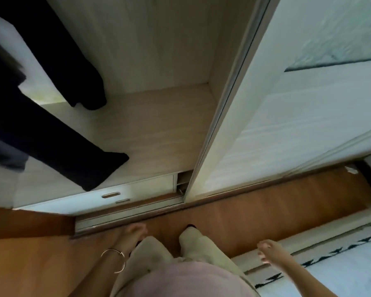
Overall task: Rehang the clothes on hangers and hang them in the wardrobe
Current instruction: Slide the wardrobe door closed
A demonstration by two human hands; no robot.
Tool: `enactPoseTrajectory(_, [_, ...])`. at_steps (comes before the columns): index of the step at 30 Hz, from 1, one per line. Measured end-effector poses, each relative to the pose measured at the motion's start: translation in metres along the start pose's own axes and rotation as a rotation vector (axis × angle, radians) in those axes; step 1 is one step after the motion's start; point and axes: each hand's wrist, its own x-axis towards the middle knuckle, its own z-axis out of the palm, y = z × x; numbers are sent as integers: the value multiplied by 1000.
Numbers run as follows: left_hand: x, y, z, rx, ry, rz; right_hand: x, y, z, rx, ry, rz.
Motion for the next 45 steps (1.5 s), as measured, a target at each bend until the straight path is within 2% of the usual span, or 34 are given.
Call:
enactPoseTrajectory(3, [-31,4,15,36,-10,-29,10,-15,-32,-39,33,-49])
enactPoseTrajectory(6, [-40,-13,7,131,-3,-136,14,-31,-31,68,47,-81])
enactPoseTrajectory(9, [-33,-8,-20,201,-9,-83,6,-52,-7,75,29,-133])
enactPoseTrajectory(11, [-22,8,-25,226,-62,-8,-8,-75,1,20,107,-312])
enactPoseTrajectory(13, [-32,59,-11,297,-42,99,-29,-107,-7,-41,265,-553])
enactPoseTrajectory(15, [-47,120,5,271,21,293,-60,-143,-27,-5,444,-815])
enactPoseTrajectory(19, [-101,237,46,118,-67,711,-119,-197,-82,0,1068,-1469])
enactPoseTrajectory(21, [-126,274,65,68,-64,888,-138,-215,-109,-50,1285,-1634])
enactPoseTrajectory(23, [-142,299,78,-23,-38,981,-154,-232,-133,-106,1388,-1707])
enactPoseTrajectory(29, [-149,314,100,-200,113,1043,-160,-258,-147,-184,1324,-1927])
enactPoseTrajectory(32, [-150,312,99,-287,103,1006,-158,-261,-140,-102,1284,-1991])
enactPoseTrajectory(37, [-152,305,85,-302,90,954,-162,-269,-131,-62,1305,-2021])
enactPoseTrajectory(40, [-157,298,68,-273,151,935,-170,-280,-121,-103,1326,-2090])
enactPoseTrajectory(45, [-168,277,26,-269,227,879,-191,-303,-85,-134,1256,-2217])
